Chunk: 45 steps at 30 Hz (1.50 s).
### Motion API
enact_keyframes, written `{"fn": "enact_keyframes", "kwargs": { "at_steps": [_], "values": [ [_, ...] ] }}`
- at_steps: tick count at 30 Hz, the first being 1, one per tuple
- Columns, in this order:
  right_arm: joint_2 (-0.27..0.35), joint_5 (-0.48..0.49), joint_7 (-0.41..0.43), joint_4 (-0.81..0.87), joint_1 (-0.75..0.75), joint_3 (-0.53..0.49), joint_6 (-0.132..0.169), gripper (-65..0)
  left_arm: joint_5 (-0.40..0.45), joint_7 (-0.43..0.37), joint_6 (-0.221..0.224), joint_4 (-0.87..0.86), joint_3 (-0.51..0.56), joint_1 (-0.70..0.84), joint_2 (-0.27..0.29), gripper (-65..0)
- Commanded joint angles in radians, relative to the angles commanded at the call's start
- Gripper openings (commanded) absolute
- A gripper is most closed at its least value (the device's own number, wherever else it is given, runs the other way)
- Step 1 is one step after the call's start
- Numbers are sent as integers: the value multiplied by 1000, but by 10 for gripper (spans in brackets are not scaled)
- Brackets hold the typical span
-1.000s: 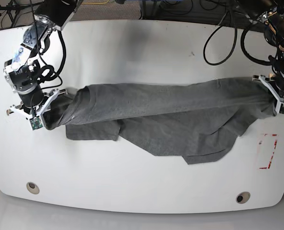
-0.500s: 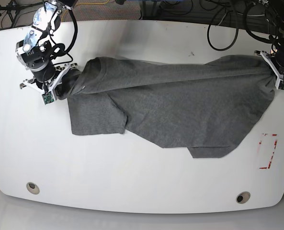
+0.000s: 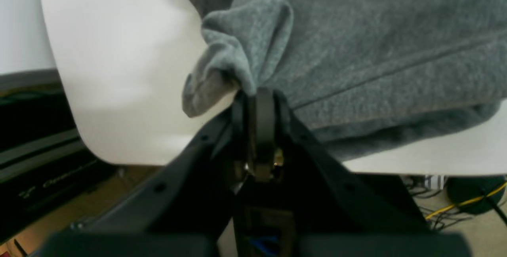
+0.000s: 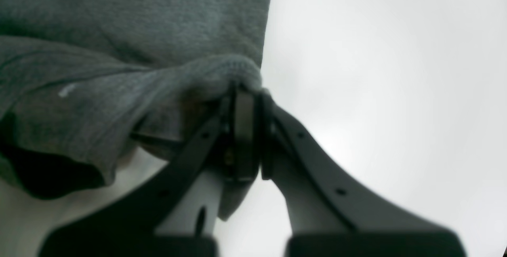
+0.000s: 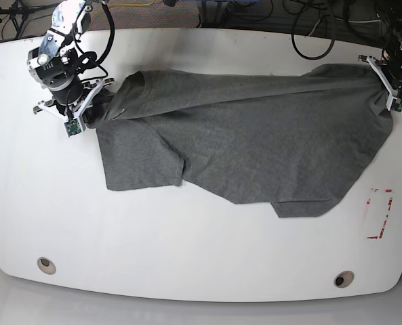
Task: Fold the T-shirt properly
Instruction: 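Lower the stretched shirt onto the table with both grippers, then release and regrasp the shirt corner with the left gripper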
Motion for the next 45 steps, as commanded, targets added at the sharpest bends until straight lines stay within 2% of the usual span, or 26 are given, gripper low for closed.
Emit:
{"fn": "enact_keyframes", "kwargs": {
  "at_steps": [3,5,6,7,10,15,20,27,31,35,41,45],
  "values": [
    [0,0,0,0,-2,0,0,-648,0,0,0,-2,0,0,0,-465],
    [-2,0,0,0,-3,-3,0,-648,2,2,0,-3,0,0,-2,-332],
    [-2,0,0,0,-3,-3,0,-648,2,2,0,-3,0,-2,-2,-299],
    [-2,0,0,0,-3,-5,0,-648,2,2,0,-3,2,-3,-2,-236],
    [-3,0,0,0,-3,-5,0,-648,-3,2,0,-3,2,-5,-2,-135],
    [-3,0,0,0,3,-6,0,-648,-8,2,0,-2,2,-12,2,-142],
    [-3,0,0,0,6,-6,0,-648,-28,5,0,0,2,-98,3,-144],
    [-3,0,0,-3,6,-6,0,-648,-26,77,0,-12,15,-341,3,-144],
    [-3,2,0,-3,6,-8,0,-648,-26,103,0,-40,71,-440,-2,-144],
    [-3,2,0,-3,6,-8,0,-648,-28,138,0,-51,81,-526,-2,-144],
    [-3,2,0,-3,20,-8,0,-648,-26,137,0,-153,89,-631,-2,-144],
    [-5,2,0,-5,26,-8,0,-648,-26,80,58,-311,89,-712,-2,-144]
  ]
}}
